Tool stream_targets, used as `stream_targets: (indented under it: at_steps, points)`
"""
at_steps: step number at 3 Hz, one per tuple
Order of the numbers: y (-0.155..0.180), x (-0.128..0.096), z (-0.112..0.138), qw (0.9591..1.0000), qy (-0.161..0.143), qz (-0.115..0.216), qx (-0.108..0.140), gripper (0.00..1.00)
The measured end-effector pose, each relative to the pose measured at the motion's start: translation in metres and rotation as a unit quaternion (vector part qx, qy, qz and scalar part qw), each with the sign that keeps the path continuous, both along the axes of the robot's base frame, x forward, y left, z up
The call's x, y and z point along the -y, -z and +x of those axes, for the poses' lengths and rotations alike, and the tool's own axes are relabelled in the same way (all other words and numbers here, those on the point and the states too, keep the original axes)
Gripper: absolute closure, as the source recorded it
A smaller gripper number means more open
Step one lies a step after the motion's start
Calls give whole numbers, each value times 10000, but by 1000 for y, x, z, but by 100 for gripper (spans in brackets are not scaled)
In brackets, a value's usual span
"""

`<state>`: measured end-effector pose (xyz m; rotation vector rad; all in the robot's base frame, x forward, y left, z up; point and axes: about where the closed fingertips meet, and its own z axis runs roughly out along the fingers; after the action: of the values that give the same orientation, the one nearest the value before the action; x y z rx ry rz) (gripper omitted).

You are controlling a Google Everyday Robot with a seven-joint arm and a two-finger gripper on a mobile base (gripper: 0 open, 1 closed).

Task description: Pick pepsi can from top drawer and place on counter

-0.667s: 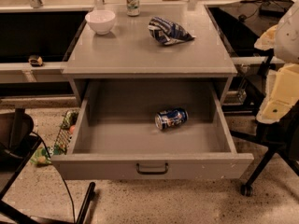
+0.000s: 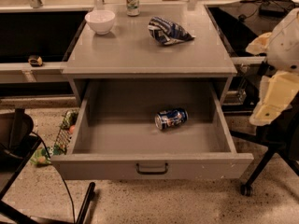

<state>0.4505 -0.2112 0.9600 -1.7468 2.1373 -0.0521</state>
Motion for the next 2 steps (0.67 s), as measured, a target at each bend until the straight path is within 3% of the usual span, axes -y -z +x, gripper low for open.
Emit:
stream_targets:
  at_steps: [1,2]
  points:
    - [38,-13,15,9977,-511,447,77,0]
    - [82,-31,26,9914,-970,873,-36,0]
